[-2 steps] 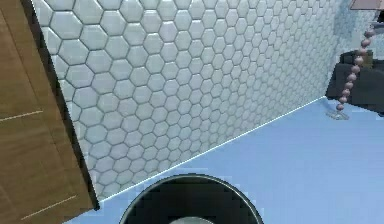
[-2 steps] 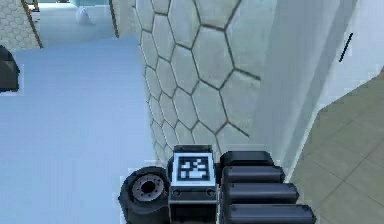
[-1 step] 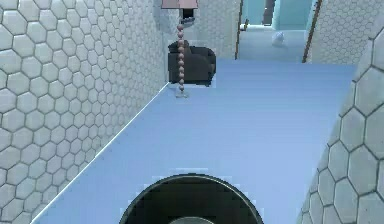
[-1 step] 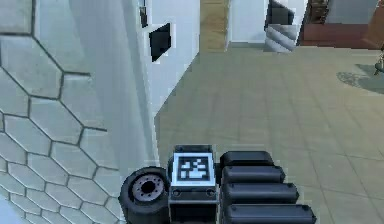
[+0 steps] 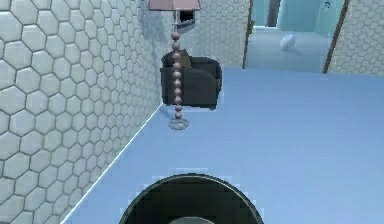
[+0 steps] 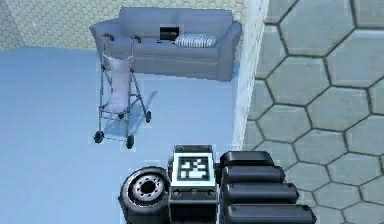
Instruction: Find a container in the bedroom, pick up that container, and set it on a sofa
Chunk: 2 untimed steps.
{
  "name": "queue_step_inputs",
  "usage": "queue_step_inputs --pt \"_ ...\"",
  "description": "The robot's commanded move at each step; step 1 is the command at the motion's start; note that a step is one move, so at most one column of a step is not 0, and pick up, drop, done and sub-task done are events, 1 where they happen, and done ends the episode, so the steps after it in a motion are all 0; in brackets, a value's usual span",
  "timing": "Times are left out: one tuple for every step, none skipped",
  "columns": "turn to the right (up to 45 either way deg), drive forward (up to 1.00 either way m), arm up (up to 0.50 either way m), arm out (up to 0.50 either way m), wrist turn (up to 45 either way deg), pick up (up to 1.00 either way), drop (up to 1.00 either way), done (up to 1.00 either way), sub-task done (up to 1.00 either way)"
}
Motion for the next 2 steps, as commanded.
queue_step_inputs --pt "6.0 0.00 0.00 0.00 0.0 0.00 0.00 0.00 0.00" --pt "0.0 0.15 0.00 0.00 0.0 0.00 0.00 0.00 0.00"
